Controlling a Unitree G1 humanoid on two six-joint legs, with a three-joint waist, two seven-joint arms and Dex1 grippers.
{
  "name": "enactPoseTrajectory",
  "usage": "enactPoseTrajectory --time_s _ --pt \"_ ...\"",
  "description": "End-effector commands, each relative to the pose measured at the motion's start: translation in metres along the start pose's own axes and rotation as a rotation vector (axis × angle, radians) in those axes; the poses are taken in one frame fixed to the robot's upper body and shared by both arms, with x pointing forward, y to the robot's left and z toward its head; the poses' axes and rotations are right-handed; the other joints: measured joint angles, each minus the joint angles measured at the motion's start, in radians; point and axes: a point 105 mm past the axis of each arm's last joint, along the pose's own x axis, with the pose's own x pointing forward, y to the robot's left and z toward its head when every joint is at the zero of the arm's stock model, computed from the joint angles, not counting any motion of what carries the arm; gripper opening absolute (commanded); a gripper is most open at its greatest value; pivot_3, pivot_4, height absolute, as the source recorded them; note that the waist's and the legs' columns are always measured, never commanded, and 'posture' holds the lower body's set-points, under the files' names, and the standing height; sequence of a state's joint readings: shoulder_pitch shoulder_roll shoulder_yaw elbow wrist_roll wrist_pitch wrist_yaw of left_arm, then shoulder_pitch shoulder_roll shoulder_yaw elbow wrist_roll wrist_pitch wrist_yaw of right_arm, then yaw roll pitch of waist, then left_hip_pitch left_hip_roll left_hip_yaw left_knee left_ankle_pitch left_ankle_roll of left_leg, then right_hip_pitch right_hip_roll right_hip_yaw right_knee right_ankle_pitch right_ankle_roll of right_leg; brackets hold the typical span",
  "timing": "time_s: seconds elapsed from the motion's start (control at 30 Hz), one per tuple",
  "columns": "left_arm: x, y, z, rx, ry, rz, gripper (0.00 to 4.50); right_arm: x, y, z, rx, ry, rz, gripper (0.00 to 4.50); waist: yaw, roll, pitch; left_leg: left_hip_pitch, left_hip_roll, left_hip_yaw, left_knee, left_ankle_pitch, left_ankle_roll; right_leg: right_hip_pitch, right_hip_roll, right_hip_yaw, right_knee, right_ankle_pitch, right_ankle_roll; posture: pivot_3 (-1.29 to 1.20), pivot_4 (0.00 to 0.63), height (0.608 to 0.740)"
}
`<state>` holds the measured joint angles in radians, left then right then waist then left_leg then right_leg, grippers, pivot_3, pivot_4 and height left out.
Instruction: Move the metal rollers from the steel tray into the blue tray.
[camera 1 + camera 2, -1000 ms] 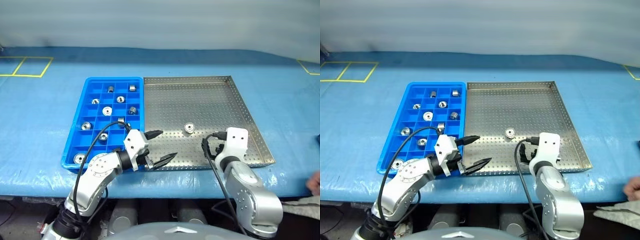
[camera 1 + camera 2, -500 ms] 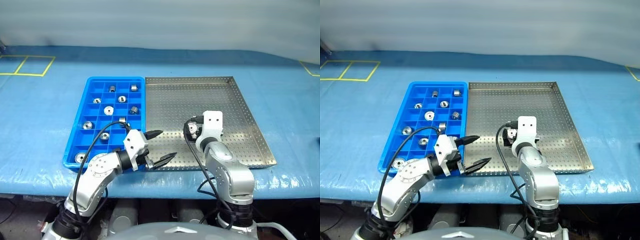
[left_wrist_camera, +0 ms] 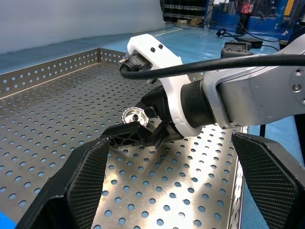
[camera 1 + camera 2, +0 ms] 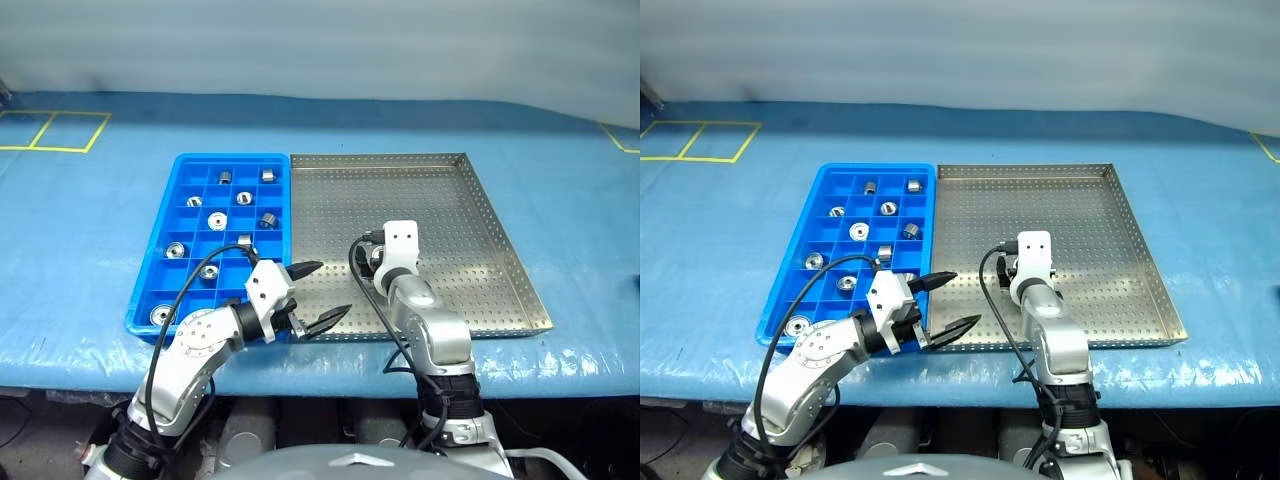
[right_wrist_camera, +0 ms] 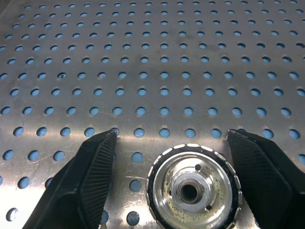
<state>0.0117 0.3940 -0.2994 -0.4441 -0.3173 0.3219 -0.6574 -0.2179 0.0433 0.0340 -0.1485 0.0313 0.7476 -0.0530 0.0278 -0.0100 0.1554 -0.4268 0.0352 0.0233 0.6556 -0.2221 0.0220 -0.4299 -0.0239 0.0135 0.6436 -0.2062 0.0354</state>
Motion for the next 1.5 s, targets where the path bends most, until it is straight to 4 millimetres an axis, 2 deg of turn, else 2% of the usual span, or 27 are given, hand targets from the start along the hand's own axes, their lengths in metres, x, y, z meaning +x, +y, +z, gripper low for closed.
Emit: enactPoseTrajectory --time_s 0.03,0.1,0.13,0.33,0.47,0.7,0.8,1.0,1.13,1.3,1.5 --pt "0.000 -0.006 0.013 0.033 -0.049 -0.019 4.50 0.001 0.006 0.003 0.001 -0.023 0.016 2.55 -0.001 0.000 0.000 0.000 0.000 0.000 0.000 0.000 0.000 0.000 0.000 0.000 0.000 0.000 0.000 0.15 0.150 0.740" --pt "-0.001 -0.006 0.013 0.034 -0.047 -0.015 4.50 0.001 0.009 0.003 -0.006 -0.024 0.030 1.89 -0.004 0.000 0.000 0.000 0.000 0.000 0.000 0.000 0.000 0.000 0.000 0.000 0.000 0.000 0.000 0.15 0.150 0.740" --pt "-0.001 -0.006 0.013 0.034 -0.047 -0.011 4.50 0.000 0.010 0.004 -0.011 -0.025 0.036 1.81 -0.004 0.000 0.000 0.000 0.000 0.000 0.000 0.000 0.000 0.000 0.000 0.000 0.000 0.000 0.000 0.16 0.150 0.740" --pt "-0.004 0.003 0.018 0.050 -0.068 0.047 4.50 -0.004 0.022 0.024 -0.074 -0.072 0.113 1.81 -0.001 0.000 0.000 0.001 0.000 0.000 0.000 0.000 0.000 0.000 0.000 0.000 0.001 0.000 0.000 0.21 0.150 0.740" --pt "-0.014 0.013 0.025 0.066 -0.084 0.127 4.50 -0.014 0.038 0.044 -0.171 -0.122 0.241 1.81 0.012 0.000 0.000 0.000 0.000 0.000 0.000 0.000 0.000 0.000 0.000 0.000 0.001 0.000 0.000 0.25 0.150 0.740" --pt "-0.048 0.032 0.026 0.126 -0.070 0.357 4.50 -0.035 0.078 0.072 -0.351 -0.218 0.516 1.81 0.045 0.000 0.001 0.000 0.000 -0.001 0.000 0.000 0.000 0.000 0.000 -0.001 0.000 0.000 0.000 0.38 0.150 0.740" --pt "-0.063 0.033 0.028 0.140 -0.068 0.414 4.50 -0.044 0.099 0.076 -0.402 -0.245 0.649 1.81 0.069 0.000 0.001 0.000 0.000 -0.001 -0.001 0.000 0.000 0.000 0.001 -0.002 0.000 -0.001 -0.001 0.42 0.150 0.740" --pt "-0.094 0.038 0.020 0.088 0.001 0.511 4.50 -0.055 0.132 0.061 -0.462 -0.230 0.845 1.81 0.117 0.000 0.001 0.000 0.001 -0.002 -0.002 0.000 0.000 -0.001 -0.001 -0.003 -0.001 -0.001 -0.002 0.49 0.150 0.740" --pt "-0.107 0.026 0.013 0.030 0.047 0.461 4.50 -0.059 0.147 0.048 -0.453 -0.200 0.913 1.81 0.145 0.000 0.001 -0.002 0.001 -0.002 -0.001 0.000 0.000 -0.002 -0.002 -0.005 -0.002 -0.001 -0.002 0.50 0.150 0.740" --pt "-0.114 0.020 0.010 0.000 0.061 0.447 4.50 -0.066 0.160 0.030 -0.403 -0.149 0.988 1.81 0.182 0.000 0.001 -0.003 0.001 -0.001 -0.002 -0.001 -0.001 -0.004 -0.002 -0.005 -0.002 -0.002 -0.002 0.51 0.150 0.740" --pt "-0.116 0.020 0.007 -0.015 0.082 0.433 4.50 -0.068 0.162 0.014 -0.361 -0.077 1.019 1.81 0.218 0.000 0.001 -0.005 0.001 0.001 -0.002 -0.001 -0.002 -0.011 -0.002 -0.006 -0.002 -0.002 -0.003 0.49 0.150 0.740"
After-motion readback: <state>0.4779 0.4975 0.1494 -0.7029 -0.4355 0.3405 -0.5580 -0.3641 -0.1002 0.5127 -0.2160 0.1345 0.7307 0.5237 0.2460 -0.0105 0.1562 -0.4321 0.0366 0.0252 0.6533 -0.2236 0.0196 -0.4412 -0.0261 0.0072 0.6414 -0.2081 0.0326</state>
